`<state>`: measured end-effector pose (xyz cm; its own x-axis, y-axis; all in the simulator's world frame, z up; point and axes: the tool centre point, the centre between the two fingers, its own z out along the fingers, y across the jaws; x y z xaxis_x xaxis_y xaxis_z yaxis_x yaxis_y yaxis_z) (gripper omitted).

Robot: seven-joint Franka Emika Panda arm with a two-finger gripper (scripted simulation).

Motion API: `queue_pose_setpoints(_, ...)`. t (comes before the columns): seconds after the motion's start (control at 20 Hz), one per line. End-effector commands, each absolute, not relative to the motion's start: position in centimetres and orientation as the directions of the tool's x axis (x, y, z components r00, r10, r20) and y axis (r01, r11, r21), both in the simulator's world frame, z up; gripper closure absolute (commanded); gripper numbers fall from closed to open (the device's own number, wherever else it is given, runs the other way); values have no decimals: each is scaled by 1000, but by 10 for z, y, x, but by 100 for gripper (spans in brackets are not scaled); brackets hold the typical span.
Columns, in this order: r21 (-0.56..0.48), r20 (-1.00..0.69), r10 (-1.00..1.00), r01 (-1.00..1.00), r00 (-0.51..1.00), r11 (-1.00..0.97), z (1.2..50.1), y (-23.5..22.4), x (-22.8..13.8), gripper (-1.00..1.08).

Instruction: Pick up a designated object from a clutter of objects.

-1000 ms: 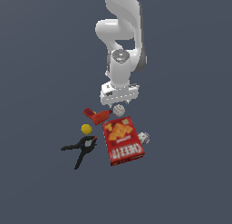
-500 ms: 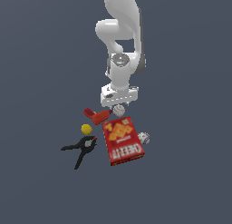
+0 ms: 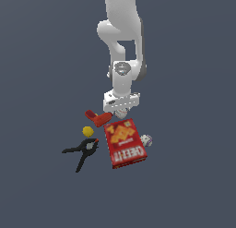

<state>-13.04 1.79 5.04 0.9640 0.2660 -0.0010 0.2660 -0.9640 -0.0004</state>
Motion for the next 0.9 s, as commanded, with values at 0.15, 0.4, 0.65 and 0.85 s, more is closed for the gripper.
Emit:
queue_pose_setpoints(0.15,0,0,266,266,964,-964,47,18,-130,-92)
queue_pose_setpoints(0.4,0,0,266,266,964,-964,48,18,-129,108)
queue_pose_setpoints(0.65,0,0,266,266,964,-964,48,18,-129,108)
queue_pose_setpoints(0.85,1,3,267,267,964,-964,49,18,-128,108)
